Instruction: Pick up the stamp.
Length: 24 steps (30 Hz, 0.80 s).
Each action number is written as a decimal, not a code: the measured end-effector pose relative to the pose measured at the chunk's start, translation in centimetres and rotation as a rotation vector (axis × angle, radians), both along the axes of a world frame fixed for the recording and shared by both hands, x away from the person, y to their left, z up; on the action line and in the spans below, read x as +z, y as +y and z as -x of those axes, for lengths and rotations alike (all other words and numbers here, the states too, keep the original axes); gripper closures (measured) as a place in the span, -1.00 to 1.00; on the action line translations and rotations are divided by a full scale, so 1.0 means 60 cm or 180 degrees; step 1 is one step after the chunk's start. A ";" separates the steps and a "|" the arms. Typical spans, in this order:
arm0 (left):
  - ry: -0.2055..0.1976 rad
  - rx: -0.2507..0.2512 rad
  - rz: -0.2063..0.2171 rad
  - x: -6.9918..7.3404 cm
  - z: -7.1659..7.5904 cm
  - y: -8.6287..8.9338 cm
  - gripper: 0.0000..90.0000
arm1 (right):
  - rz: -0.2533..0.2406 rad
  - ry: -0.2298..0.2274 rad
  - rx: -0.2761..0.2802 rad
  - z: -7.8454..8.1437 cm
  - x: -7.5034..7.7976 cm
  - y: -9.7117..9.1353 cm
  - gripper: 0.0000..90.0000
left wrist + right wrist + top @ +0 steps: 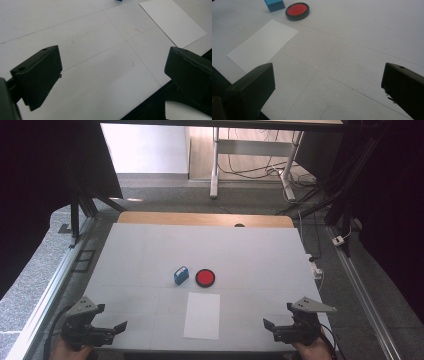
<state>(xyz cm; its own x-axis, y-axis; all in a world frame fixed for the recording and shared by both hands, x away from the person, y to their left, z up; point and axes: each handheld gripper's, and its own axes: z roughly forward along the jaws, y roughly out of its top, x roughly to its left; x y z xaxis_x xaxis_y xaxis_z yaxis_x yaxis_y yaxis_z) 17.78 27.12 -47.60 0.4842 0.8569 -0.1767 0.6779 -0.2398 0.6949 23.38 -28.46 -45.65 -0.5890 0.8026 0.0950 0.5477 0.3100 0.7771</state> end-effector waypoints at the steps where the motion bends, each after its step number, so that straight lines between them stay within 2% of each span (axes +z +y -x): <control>1: 0.0005 -0.0013 -0.0032 0.000 0.000 -0.001 -0.94 | 0.0059 -0.0084 0.0004 -0.003 0.001 0.001 -1.00; 2: 0.0009 -0.0018 -0.0044 0.000 0.000 -0.002 -0.94 | 0.0087 -0.0097 0.0007 -0.006 0.000 0.003 -1.00; 7: 0.0020 -0.0032 -0.0066 -0.001 -0.001 -0.004 -0.95 | 0.0128 0.0053 0.0122 -0.016 -0.005 0.008 -1.00; 14: 0.0063 -0.0086 -0.0150 -0.002 -0.003 -0.010 -0.96 | 0.0167 0.0066 0.0179 -0.016 -0.007 0.010 -1.00; 19: 0.0131 -0.0098 -0.0075 -0.003 -0.006 -0.006 -0.97 | 0.0193 0.0044 0.0230 -0.014 -0.006 0.013 -1.00; 24: 0.0169 -0.0063 -0.0099 -0.004 -0.008 -0.006 -0.98 | 0.0221 0.0031 0.0281 -0.013 -0.007 0.014 -1.00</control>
